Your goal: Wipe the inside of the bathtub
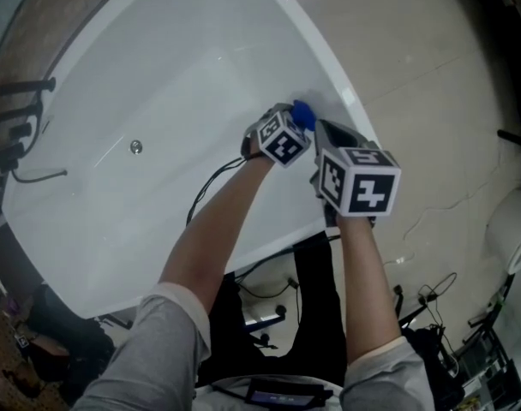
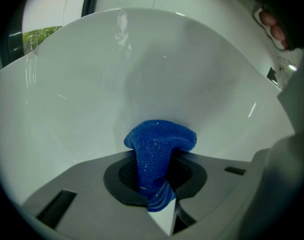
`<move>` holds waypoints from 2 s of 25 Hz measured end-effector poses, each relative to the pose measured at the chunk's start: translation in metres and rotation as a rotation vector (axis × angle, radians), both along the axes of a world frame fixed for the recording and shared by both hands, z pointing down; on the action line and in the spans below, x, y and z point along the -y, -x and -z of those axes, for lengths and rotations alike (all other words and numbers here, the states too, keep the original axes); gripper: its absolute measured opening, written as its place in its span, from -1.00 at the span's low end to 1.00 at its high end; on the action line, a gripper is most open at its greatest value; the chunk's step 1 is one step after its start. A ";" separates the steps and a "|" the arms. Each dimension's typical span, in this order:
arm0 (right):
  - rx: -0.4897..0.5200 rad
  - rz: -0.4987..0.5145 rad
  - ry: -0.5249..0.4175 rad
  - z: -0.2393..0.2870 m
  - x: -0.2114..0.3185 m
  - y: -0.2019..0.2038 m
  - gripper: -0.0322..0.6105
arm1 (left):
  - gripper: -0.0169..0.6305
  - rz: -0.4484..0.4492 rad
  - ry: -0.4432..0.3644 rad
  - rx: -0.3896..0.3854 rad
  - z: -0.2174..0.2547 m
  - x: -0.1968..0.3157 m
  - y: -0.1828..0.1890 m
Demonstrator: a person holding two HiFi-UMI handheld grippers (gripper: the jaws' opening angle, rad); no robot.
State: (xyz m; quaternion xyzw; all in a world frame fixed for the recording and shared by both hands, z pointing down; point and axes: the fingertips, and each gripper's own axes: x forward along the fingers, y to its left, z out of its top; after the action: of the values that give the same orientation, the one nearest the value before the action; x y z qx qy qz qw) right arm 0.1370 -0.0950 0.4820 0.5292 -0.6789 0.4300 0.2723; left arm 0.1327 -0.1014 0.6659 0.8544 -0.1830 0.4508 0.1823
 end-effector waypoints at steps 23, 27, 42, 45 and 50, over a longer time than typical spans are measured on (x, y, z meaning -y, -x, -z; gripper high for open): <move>0.035 -0.057 -0.056 0.032 0.015 -0.033 -0.88 | -0.71 0.083 -0.142 0.091 0.073 0.129 0.032; 0.034 -0.072 -0.059 0.040 0.015 -0.037 -0.88 | -0.71 0.003 -0.159 0.102 0.082 0.103 0.015; 0.002 -0.128 -0.109 0.075 -0.025 -0.023 -0.88 | -0.69 -0.109 -0.160 -0.117 0.124 -0.014 -0.005; 0.029 -0.138 -0.143 0.088 -0.049 -0.001 -0.88 | -0.69 -0.134 -0.206 -0.187 0.166 -0.034 0.024; 0.025 -0.159 -0.190 0.134 -0.089 0.019 -0.88 | -0.69 -0.084 -0.241 -0.266 0.250 -0.065 0.077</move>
State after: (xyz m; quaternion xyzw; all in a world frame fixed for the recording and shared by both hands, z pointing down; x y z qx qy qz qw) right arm 0.1180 -0.0059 0.3480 0.5994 -0.6759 0.3904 0.1773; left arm 0.0559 -0.0368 0.4160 0.9290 -0.1741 0.3159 0.0822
